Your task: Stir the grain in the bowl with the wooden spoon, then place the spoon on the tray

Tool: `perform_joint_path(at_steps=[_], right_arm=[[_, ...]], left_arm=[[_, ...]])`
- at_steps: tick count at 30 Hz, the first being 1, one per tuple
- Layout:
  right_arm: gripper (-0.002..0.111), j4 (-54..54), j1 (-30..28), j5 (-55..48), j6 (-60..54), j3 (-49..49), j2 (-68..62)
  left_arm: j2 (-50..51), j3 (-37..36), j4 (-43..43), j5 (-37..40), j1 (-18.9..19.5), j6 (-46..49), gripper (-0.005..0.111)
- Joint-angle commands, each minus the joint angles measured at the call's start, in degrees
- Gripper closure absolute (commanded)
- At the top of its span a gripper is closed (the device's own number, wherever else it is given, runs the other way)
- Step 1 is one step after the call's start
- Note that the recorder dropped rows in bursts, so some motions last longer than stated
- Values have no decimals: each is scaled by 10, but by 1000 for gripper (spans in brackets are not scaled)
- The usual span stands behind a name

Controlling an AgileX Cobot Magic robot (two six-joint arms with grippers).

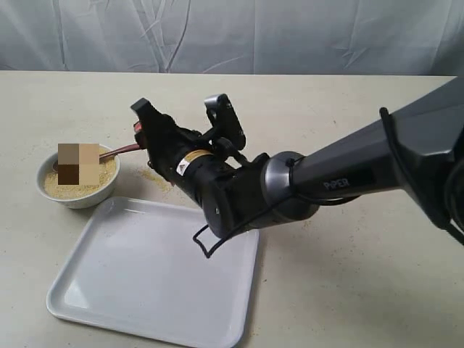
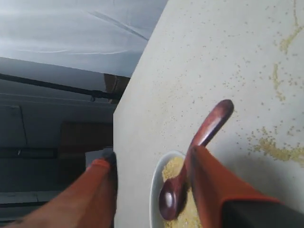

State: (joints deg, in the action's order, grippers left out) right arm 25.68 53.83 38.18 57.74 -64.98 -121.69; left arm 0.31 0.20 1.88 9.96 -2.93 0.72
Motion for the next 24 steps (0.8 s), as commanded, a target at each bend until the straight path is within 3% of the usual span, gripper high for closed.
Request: perform_joint_path(at_steps=[1,10,24], right_arm=[[59,-24,-1,44,14,0,1],[59,-27,5,11,98,-29,-49],[59,53,5,32,99,-108,-136]], left_arm=[[-3,-2,-2,-6,0,-1,107],[-3,-2,-2,-6,0,-1,107],[-3,-2,-2,-6,0,-1,107]])
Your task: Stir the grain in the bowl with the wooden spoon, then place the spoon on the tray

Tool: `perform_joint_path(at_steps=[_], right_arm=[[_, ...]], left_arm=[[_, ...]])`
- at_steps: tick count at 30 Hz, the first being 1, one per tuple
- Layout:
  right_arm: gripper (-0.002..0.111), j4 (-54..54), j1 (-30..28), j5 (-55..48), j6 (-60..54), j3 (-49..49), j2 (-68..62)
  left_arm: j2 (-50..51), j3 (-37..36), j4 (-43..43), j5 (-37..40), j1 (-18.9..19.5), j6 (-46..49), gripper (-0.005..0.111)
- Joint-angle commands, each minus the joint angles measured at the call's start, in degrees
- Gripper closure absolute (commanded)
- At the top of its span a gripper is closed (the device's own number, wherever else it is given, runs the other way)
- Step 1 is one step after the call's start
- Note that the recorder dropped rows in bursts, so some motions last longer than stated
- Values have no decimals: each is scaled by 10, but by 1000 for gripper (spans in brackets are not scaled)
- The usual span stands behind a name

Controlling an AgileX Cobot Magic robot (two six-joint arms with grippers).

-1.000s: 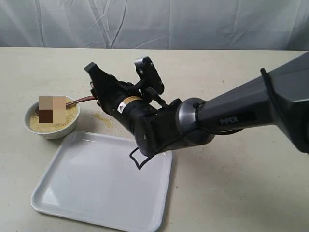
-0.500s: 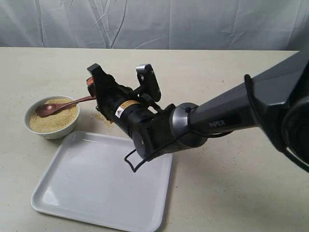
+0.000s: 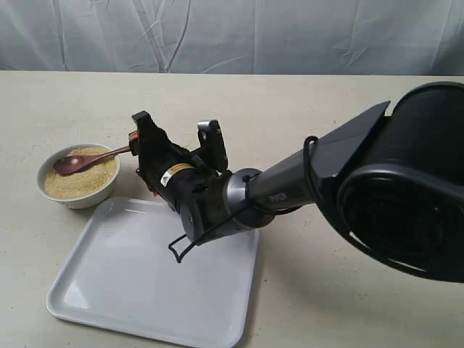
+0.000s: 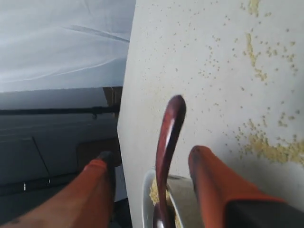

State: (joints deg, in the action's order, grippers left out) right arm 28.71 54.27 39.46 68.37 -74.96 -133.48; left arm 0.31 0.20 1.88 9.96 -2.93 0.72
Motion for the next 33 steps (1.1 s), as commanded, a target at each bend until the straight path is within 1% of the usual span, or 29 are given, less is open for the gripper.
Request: perform_joint_path(at_steps=[1,5,7,8,9,10,15,21,28,33], right_arm=[[59,24,0,40,-7,-8,-23],[61,39,0,39,-9,-8,-29],[74,40,0,41,-9,-8,-29],[87,40,0,51,-9,-8,-29],[94,46,0,54,-9,-8,-29],[107,53,0,59,-10,-8,-29],[109,57,0,65,-10,-8,-29],[109,44,0,121,-40,-8,-28],[109,23,0,121,-47,-8,-27],[109,-17,0,121,-69,-8,-26]], left_arm=[[-3,-2,-2,-6,0,-1,107],[-3,-2,-2,-6,0,-1,107],[-3,-2,-2,-6,0,-1,107],[-3,-2,-2,-6,0,-1,107],[-3,-2,-2,-6,0,-1,107],[-3,-2,-2,-6,0,-1,107],[-3,-2,-2,-6,0,-1,107],[-3,-2,-2,-6,0,-1,107],[-3,-2,-2,-6,0,-1,107],[-3,-2,-2,-6,0,-1,107]])
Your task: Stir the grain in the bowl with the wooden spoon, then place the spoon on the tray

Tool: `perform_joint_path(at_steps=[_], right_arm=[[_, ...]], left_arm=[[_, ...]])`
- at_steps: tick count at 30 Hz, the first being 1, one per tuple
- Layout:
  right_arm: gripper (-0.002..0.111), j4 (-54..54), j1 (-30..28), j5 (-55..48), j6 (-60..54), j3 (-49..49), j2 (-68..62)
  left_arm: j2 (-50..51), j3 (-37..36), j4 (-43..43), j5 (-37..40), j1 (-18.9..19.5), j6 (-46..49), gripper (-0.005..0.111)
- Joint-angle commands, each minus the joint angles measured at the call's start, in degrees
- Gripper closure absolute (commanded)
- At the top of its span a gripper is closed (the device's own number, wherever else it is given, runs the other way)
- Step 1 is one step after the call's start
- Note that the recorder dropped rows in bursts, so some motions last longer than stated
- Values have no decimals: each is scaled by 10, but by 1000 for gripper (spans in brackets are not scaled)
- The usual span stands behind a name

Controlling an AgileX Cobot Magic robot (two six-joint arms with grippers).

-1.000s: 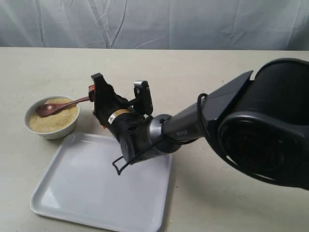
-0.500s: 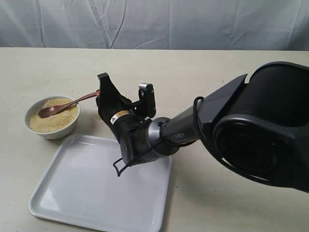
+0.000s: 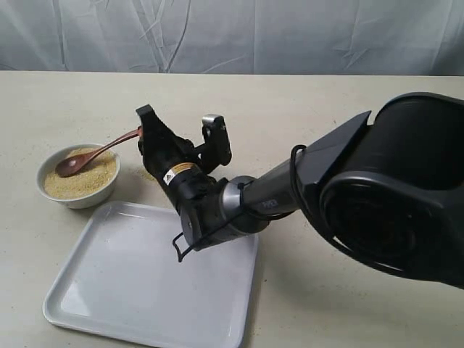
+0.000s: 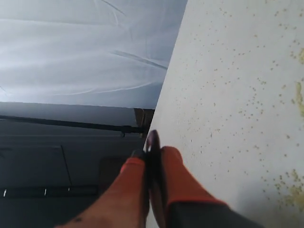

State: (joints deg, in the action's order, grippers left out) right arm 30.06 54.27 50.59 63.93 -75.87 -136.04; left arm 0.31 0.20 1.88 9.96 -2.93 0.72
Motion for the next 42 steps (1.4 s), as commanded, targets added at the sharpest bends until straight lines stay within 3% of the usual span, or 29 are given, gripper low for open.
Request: perform_joint_path(at_steps=[1,11,24,29,42], right_arm=[[109,-33,0,9,-32,1,1],[109,-62,-3,8,-215,2,54],[109,-92,-3,-77,-631,2,149],[109,-132,-3,-118,-634,1,132],[109,-211,12,-81,-600,1,113]], left_arm=[[-3,-2,-2,-6,0,-1,107],[-3,-2,-2,-6,0,-1,107],[-3,-2,-2,-6,0,-1,107],[-3,-2,-2,-6,0,-1,107],[-3,-2,-2,-6,0,-1,107]])
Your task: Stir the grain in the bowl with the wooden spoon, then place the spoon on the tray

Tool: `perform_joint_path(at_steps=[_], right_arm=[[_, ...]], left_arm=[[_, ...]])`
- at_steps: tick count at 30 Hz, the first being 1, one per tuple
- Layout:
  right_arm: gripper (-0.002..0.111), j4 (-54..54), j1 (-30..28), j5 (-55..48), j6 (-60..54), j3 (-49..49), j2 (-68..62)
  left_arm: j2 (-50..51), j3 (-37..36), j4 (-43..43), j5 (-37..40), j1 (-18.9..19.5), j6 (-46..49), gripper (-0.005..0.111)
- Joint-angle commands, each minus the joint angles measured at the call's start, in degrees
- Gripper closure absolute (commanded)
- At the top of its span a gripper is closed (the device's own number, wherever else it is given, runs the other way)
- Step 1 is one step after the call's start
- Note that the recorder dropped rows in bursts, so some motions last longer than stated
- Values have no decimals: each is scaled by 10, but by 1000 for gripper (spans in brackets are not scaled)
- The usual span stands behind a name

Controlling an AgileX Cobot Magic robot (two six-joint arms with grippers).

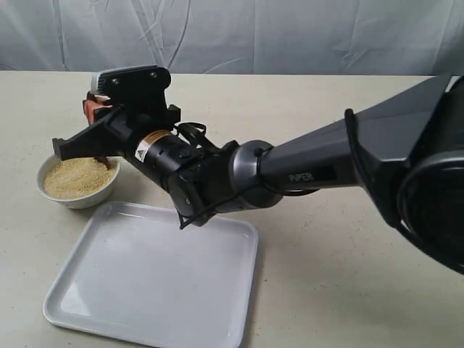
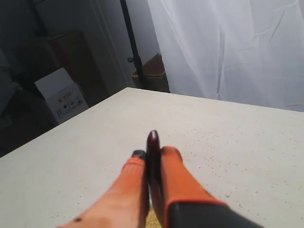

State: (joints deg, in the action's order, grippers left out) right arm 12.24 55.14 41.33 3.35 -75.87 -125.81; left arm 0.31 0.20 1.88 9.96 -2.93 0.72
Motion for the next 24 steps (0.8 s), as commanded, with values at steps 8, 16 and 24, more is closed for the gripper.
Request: perform_joint_path(at_steps=[8,16,24], right_arm=[[109,-31,2,12,-26,1,55],[109,-46,10,-45,30,1,74],[109,-75,22,-60,52,1,38]], left_arm=[[-3,-2,-2,-6,0,-1,107],[-3,-2,-2,-6,0,-1,107],[-3,-2,-2,-6,0,-1,107]])
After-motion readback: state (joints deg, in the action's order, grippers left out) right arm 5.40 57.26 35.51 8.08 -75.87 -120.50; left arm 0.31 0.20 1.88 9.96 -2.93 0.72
